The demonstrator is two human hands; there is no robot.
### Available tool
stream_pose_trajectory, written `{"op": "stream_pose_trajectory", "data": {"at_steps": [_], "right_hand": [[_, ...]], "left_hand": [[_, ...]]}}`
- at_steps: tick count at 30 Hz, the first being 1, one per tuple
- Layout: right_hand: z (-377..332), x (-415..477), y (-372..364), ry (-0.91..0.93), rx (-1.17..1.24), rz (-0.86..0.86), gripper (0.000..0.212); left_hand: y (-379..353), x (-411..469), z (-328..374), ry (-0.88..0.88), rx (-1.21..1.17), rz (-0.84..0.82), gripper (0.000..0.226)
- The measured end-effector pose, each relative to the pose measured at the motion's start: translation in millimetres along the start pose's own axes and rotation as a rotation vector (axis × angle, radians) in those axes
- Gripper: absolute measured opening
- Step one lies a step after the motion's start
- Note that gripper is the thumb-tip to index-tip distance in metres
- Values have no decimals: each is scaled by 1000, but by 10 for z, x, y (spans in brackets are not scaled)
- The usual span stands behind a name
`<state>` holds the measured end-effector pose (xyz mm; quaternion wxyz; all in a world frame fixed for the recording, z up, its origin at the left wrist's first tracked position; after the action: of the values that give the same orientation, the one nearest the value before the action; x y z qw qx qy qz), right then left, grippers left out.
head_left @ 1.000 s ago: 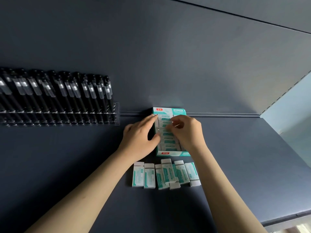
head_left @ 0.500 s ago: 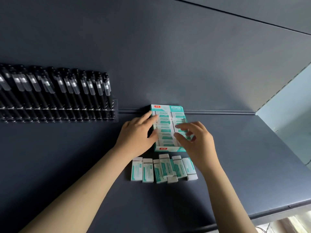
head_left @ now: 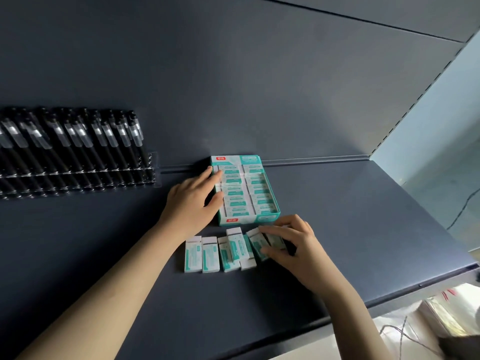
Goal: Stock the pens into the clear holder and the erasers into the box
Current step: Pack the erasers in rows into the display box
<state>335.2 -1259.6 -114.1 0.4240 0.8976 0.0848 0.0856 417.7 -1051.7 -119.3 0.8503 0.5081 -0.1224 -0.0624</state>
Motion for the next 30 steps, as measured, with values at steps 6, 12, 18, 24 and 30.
{"op": "stream_pose_trajectory", "data": {"at_steps": [6, 12, 18, 24, 30], "right_hand": [[132, -2, 158, -36, -60, 12, 30], [172, -53, 212, -49, -87, 73, 33], [16, 80, 470, -36, 203, 200, 30], [-199, 583, 649, -14, 213, 317, 28], [-158, 1041, 460, -57, -58, 305, 18]], "left_hand": [[2, 8, 11, -6, -1, 7, 79], [-8, 15, -9, -9, -1, 10, 76], [-15, 18, -12, -9, -3, 9, 78], [-26, 20, -28, -8, -3, 8, 78], [-14, 22, -13, -1, -22, 13, 75]]}}
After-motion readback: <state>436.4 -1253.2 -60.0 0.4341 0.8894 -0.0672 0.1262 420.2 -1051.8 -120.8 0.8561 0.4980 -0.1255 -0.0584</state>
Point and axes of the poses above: each hand's wrist, its own x-axis towards the middle knuckle, its own y-axis out of the back of the hand, z = x × y, the point moved 9 cm from there along x, towards the middle knuckle, and after that the axes turned 3 degrees about -y, right-handed, at the moved point
